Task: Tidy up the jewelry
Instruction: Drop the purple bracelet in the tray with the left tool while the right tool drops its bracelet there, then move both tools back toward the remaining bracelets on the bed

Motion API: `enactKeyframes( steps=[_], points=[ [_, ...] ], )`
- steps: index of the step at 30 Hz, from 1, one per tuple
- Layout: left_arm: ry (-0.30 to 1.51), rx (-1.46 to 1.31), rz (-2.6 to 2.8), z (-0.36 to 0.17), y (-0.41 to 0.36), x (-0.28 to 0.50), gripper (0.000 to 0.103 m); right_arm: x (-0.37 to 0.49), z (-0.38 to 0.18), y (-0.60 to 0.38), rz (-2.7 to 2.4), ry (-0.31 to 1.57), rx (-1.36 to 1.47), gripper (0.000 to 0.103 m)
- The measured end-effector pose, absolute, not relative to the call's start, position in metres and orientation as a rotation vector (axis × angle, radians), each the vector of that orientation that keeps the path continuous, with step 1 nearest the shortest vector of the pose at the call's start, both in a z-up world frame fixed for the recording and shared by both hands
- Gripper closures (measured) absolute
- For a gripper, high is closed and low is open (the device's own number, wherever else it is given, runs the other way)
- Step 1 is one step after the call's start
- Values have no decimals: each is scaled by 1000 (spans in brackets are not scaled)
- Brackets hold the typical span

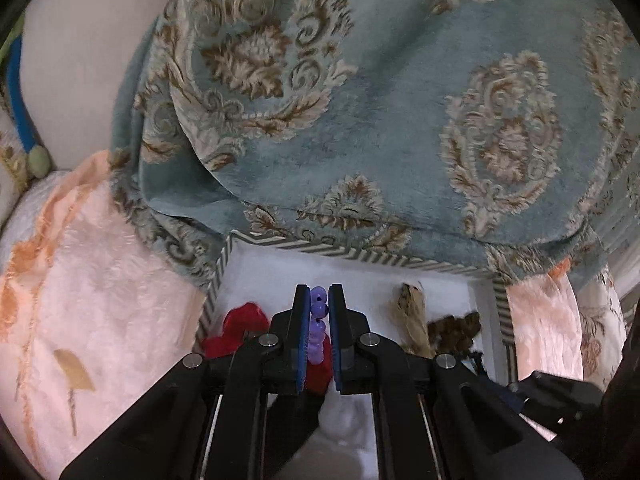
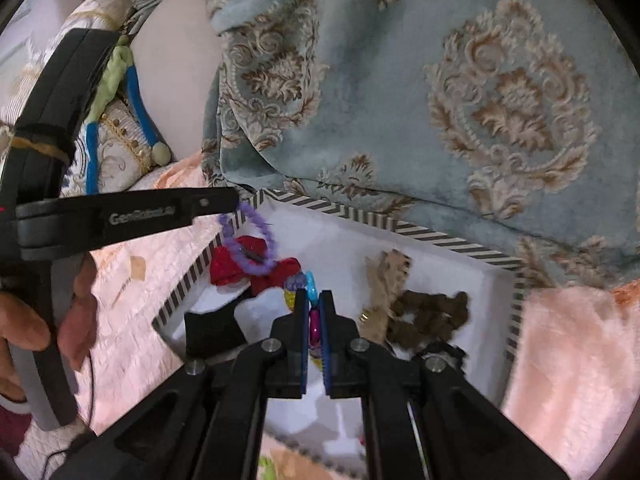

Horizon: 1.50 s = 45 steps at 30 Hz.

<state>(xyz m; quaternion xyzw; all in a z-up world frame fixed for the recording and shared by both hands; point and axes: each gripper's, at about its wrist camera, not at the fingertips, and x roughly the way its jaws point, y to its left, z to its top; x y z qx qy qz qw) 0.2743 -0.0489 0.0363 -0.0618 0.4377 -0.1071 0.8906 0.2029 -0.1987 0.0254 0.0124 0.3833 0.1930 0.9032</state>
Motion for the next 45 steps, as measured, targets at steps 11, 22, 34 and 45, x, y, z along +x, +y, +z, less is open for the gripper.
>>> enactKeyframes(
  steps=[11,22,34,45],
  points=[
    [986,-131,-100,-24,-19,304,103,282,-18,-201,315,848,55,98],
    [978,-96,-92,-39,-29,288,87,281,-39,-199,289,874,42,68],
    [913,-51,-55,-17,-17,237,87,223,-6,-194,288,791,-6,53],
    [833,-20,-78,19,-23,161,87,139,14,-206,235,749,-1,46]
  ],
)
